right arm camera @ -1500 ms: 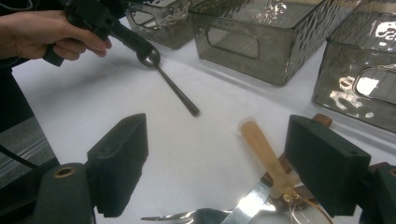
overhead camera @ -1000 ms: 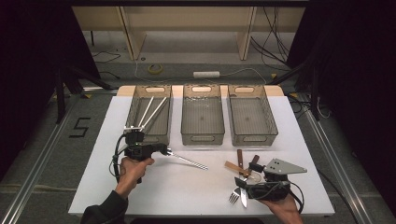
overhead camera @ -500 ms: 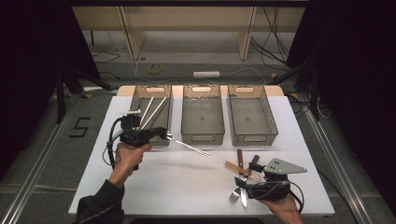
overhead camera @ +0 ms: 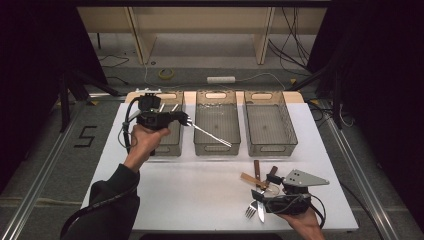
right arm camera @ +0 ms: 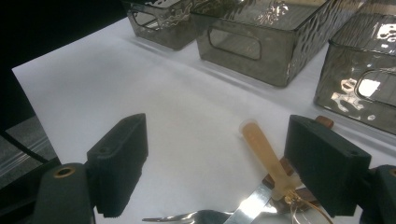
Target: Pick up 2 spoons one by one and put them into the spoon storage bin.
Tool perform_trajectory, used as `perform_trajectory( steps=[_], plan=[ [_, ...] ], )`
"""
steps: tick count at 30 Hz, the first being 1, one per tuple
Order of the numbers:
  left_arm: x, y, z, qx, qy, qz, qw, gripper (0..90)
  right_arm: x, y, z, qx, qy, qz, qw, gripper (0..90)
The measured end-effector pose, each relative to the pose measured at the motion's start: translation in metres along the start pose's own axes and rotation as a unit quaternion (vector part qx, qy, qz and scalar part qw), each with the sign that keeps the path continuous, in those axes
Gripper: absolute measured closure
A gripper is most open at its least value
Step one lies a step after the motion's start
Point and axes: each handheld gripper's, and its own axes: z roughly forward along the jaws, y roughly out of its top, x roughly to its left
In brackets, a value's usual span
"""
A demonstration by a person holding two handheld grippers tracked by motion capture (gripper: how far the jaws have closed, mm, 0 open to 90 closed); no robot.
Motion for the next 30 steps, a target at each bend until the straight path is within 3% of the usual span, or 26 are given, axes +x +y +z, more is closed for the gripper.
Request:
perform_trajectory(
  steps=[11,30],
  plan=[
    [-0.004,0.024,0.032,0.011,0.005,0.022,0.9997,87.8,0.000,0.000,-0.001,-0.003,0.001,0.001,1.0000,22.6],
    [0.002,0.027,0.082,0.052,0.029,0.045,0.9972,87.6,-0.001,0.000,-0.001,-0.004,0.002,-0.001,1.0000,22.6]
  ],
)
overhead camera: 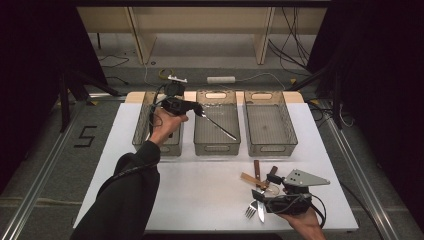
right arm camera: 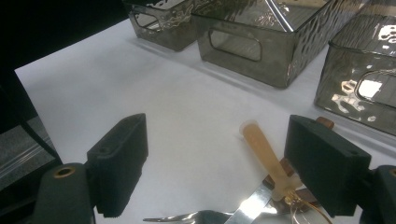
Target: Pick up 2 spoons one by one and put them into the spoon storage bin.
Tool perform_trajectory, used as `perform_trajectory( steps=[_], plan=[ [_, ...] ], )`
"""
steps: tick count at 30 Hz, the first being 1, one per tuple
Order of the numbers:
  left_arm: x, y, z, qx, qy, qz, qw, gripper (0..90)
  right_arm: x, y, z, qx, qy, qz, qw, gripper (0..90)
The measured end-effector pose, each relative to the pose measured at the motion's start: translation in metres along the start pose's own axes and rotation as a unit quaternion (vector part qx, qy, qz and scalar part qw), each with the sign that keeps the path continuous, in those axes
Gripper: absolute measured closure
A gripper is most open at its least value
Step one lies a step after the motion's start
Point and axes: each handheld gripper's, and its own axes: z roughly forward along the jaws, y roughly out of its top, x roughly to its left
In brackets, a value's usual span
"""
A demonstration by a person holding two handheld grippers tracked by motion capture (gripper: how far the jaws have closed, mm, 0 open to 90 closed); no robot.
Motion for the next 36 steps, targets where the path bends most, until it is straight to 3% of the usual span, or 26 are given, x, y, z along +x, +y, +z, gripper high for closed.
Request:
perform_trajectory(
  steps=[9,20,23,27,31,36],
  plan=[
    [0.000,-0.001,0.020,0.014,0.002,0.012,0.9998,87.6,0.000,0.000,-0.001,-0.001,0.002,0.001,1.0000,22.6],
    [0.006,-0.005,0.030,0.013,0.010,-0.001,0.9999,85.6,0.000,0.000,-0.001,0.000,0.003,-0.001,1.0000,22.6],
    [0.006,-0.005,0.032,-0.001,0.010,-0.008,0.9999,76.2,0.000,0.000,-0.001,0.000,0.004,-0.001,1.0000,22.6],
    [0.004,-0.004,0.031,-0.015,0.011,0.002,0.9998,64.4,0.000,0.000,-0.001,0.000,0.003,0.000,1.0000,22.6],
    [0.003,-0.002,0.027,-0.014,0.006,0.006,0.9999,62.8,0.000,0.000,0.000,0.000,0.003,0.000,1.0000,22.6],
    [0.000,-0.002,0.017,-0.021,-0.015,0.002,0.9997,53.0,0.000,0.000,0.000,0.000,0.003,0.001,1.0000,22.6]
  ],
)
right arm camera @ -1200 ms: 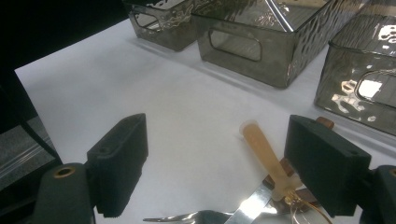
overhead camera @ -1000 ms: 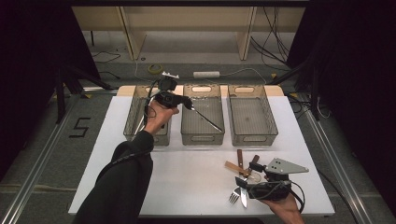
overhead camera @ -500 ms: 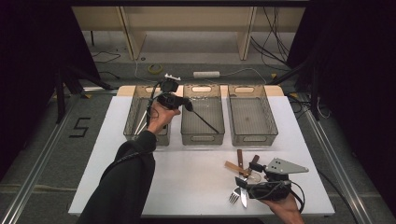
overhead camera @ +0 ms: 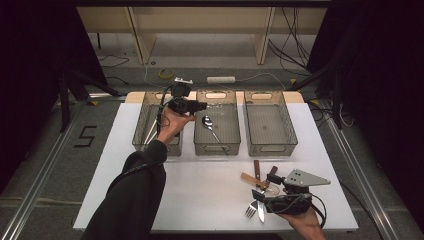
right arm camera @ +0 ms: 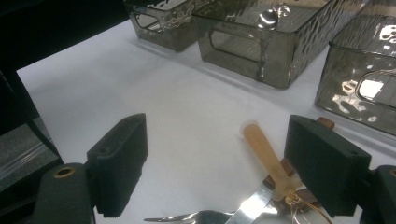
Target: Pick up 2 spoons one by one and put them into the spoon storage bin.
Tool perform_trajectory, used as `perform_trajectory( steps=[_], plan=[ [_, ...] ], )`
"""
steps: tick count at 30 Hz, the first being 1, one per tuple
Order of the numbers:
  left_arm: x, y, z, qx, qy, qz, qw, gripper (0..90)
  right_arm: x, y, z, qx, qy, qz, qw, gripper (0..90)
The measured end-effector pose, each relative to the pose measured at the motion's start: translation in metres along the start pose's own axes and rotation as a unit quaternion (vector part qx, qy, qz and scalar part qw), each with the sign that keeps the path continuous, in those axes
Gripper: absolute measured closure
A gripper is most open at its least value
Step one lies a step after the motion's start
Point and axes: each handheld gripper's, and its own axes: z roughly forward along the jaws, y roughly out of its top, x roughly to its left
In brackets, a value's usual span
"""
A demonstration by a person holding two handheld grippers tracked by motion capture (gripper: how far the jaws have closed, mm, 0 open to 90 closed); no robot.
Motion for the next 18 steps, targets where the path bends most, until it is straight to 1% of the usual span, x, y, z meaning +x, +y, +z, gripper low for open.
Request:
perform_trajectory(
  steps=[4,5,6,7,8,10,12,14,15,16,18],
  plan=[
    [-0.003,-0.005,-0.012,-0.010,-0.021,-0.005,0.9997,44.3,0.000,0.000,0.000,0.002,0.000,-0.001,1.0000,22.7],
    [-0.004,-0.007,-0.015,-0.011,-0.023,-0.007,0.9996,43.0,0.000,0.000,-0.001,0.002,-0.001,-0.001,1.0000,22.7],
    [-0.004,-0.008,-0.018,-0.010,-0.029,-0.005,0.9995,41.6,0.000,0.000,0.000,0.002,-0.002,0.000,1.0000,22.7],
    [-0.005,-0.011,-0.023,-0.014,-0.032,-0.006,0.9994,40.3,-0.001,0.000,0.000,0.004,-0.004,-0.001,1.0000,22.7],
    [-0.005,-0.013,-0.026,-0.012,-0.034,-0.003,0.9994,38.5,-0.001,0.000,0.000,0.008,-0.007,0.002,0.9999,22.7],
    [-0.006,-0.017,-0.034,-0.021,-0.038,-0.007,0.9990,34.6,-0.001,0.000,0.001,0.014,-0.011,0.003,0.9998,22.7],
    [-0.007,-0.022,-0.042,-0.024,-0.042,-0.008,0.9988,31.4,-0.002,0.000,0.001,0.018,-0.014,0.006,0.9997,22.8],
    [-0.007,-0.029,-0.049,-0.027,-0.048,-0.008,0.9985,29.4,-0.001,0.001,0.001,0.019,-0.018,0.006,0.9997,22.9],
    [-0.007,-0.033,-0.053,-0.032,-0.049,-0.011,0.9982,28.5,-0.002,0.001,0.001,0.020,-0.021,0.005,0.9996,23.1],
    [-0.007,-0.037,-0.057,-0.033,-0.050,-0.009,0.9982,28.1,-0.002,0.001,0.001,0.021,-0.023,0.008,0.9995,23.3],
    [-0.006,-0.046,-0.066,-0.037,-0.051,-0.008,0.9980,27.1,-0.004,0.001,0.001,0.026,-0.028,0.005,0.9993,23.4]
  ],
)
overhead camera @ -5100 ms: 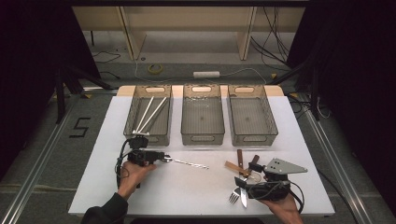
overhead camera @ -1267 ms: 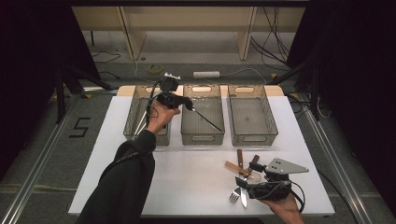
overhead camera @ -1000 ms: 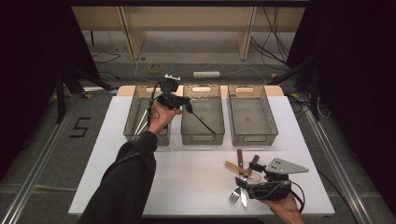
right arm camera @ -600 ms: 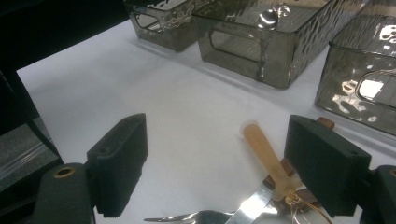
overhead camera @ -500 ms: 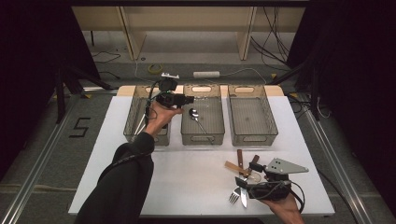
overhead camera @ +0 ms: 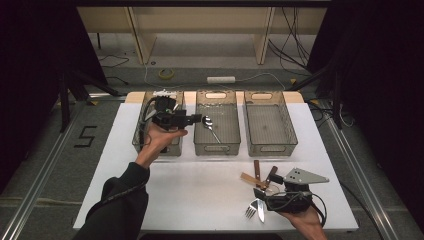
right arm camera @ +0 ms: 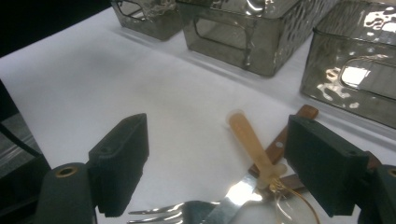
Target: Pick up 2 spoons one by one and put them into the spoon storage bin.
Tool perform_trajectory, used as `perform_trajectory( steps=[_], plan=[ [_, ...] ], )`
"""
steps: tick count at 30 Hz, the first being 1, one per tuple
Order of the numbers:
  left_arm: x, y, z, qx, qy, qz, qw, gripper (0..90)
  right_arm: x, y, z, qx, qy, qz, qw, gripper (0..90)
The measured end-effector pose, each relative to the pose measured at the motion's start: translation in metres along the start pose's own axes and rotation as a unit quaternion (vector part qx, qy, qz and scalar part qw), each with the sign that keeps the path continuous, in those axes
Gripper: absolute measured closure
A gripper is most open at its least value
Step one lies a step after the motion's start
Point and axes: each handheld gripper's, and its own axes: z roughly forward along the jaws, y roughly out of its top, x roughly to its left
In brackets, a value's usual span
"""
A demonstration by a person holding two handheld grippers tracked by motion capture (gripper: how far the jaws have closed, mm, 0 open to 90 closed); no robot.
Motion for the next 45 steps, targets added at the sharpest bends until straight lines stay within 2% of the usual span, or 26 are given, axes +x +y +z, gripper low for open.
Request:
perform_trajectory(
  steps=[8,15,17,19,22,28,31,35,37,41,45],
  plan=[
    [0.004,-0.022,-0.026,-0.011,-0.005,-0.001,0.9999,24.7,-0.010,0.007,-0.003,0.016,-0.007,-0.002,0.9998,23.8],
    [0.004,-0.048,-0.040,-0.001,-0.008,0.014,0.9999,22.9,-0.015,0.014,0.003,0.043,-0.004,-0.022,0.9988,25.3],
    [0.004,-0.055,-0.044,-0.003,-0.005,0.019,0.9998,22.5,-0.017,0.017,0.005,0.050,-0.004,-0.030,0.9983,25.8],
    [0.003,-0.063,-0.048,-0.009,0.002,0.031,0.9995,21.5,-0.018,0.020,0.007,0.057,-0.002,-0.031,0.9979,26.2],
    [0.002,-0.075,-0.056,-0.018,0.002,0.033,0.9993,21.0,-0.023,0.023,0.012,0.066,-0.001,-0.035,0.9972,27.7],
    [0.000,-0.098,-0.069,-0.026,-0.004,0.042,0.9988,20.8,-0.027,0.028,0.021,0.097,0.004,-0.052,0.9939,30.9],
    [-0.001,-0.107,-0.072,-0.027,-0.007,0.050,0.9984,20.7,-0.028,0.029,0.026,0.111,0.006,-0.058,0.9922,33.0],
    [-0.004,-0.115,-0.073,-0.036,-0.008,0.050,0.9981,20.6,-0.031,0.030,0.033,0.132,0.010,-0.063,0.9891,36.8],
    [-0.005,-0.119,-0.074,-0.047,-0.004,0.053,0.9974,20.2,-0.031,0.030,0.036,0.144,0.009,-0.068,0.9872,38.6],
    [-0.006,-0.125,-0.075,-0.041,-0.002,0.053,0.9977,19.9,-0.033,0.030,0.041,0.157,0.011,-0.074,0.9847,43.0],
    [-0.010,-0.129,-0.076,-0.038,0.005,0.069,0.9969,19.7,-0.034,0.031,0.044,0.167,0.016,-0.079,0.9828,46.1]
  ],
)
